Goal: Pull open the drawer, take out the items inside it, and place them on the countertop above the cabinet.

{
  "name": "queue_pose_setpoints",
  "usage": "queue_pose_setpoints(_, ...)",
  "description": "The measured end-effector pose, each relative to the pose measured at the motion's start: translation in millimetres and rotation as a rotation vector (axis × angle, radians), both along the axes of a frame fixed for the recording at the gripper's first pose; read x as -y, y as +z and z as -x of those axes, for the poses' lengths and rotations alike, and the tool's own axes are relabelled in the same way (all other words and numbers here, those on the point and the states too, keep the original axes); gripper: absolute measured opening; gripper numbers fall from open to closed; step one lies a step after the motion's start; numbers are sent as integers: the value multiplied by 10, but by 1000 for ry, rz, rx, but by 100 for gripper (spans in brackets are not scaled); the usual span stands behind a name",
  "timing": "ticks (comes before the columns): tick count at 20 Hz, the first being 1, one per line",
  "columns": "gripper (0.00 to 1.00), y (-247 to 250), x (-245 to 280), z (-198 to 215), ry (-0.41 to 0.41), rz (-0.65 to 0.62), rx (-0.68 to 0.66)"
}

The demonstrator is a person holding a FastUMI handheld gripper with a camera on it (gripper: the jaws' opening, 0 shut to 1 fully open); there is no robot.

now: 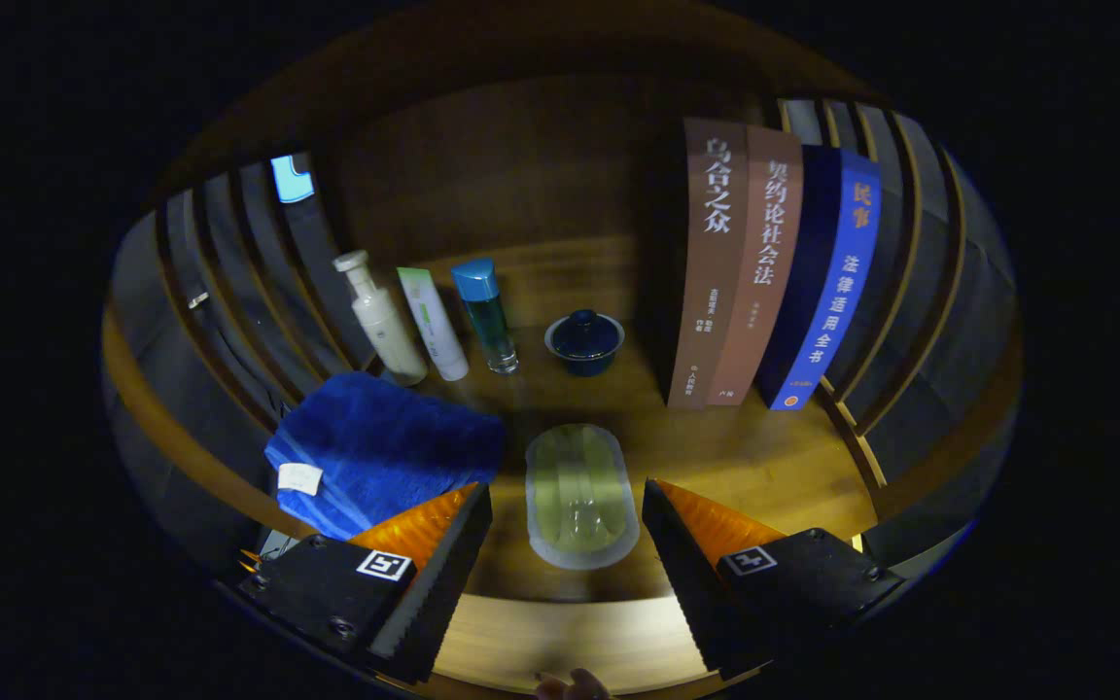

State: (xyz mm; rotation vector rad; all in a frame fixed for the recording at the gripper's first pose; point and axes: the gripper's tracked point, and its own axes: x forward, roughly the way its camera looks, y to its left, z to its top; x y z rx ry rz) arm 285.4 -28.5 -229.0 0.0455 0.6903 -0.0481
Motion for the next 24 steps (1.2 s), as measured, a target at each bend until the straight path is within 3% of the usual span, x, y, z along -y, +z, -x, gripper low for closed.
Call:
queue_pose_setpoints(3, 100, 177, -92, 421, 19, -4, 91)
queue_pose_setpoints(6, 100, 528, -173, 891, 45, -1, 264)
queue_pose_setpoints(11, 99, 802, -164, 1927, 45, 20, 506)
queue_pose_setpoints(17, 99, 126, -142, 2852, 21, 49, 555)
queue_pose_setpoints(24, 99, -920, -179, 3032, 10, 39, 469)
